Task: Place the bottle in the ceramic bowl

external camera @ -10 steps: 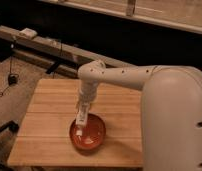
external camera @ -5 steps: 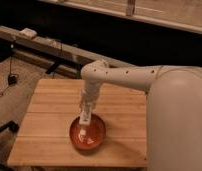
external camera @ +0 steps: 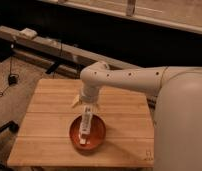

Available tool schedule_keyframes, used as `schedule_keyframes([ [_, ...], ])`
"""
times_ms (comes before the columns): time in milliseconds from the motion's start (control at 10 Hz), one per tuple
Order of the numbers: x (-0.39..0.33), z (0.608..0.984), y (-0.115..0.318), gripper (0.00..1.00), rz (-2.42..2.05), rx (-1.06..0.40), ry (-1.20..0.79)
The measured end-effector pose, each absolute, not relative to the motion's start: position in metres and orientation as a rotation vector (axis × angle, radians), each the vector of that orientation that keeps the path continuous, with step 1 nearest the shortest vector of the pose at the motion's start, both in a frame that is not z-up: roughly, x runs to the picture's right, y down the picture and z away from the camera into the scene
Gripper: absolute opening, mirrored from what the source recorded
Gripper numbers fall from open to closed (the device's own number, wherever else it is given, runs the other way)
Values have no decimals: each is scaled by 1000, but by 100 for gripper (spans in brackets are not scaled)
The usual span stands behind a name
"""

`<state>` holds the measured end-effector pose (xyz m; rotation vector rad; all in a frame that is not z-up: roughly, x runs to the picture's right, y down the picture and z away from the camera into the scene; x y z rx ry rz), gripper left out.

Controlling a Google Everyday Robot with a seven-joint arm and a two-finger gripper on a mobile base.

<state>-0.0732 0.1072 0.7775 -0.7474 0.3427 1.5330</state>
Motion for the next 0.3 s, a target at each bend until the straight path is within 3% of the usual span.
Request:
schedule_keyframes([
  [300, -72, 778, 107, 80, 1534, -747, 343],
])
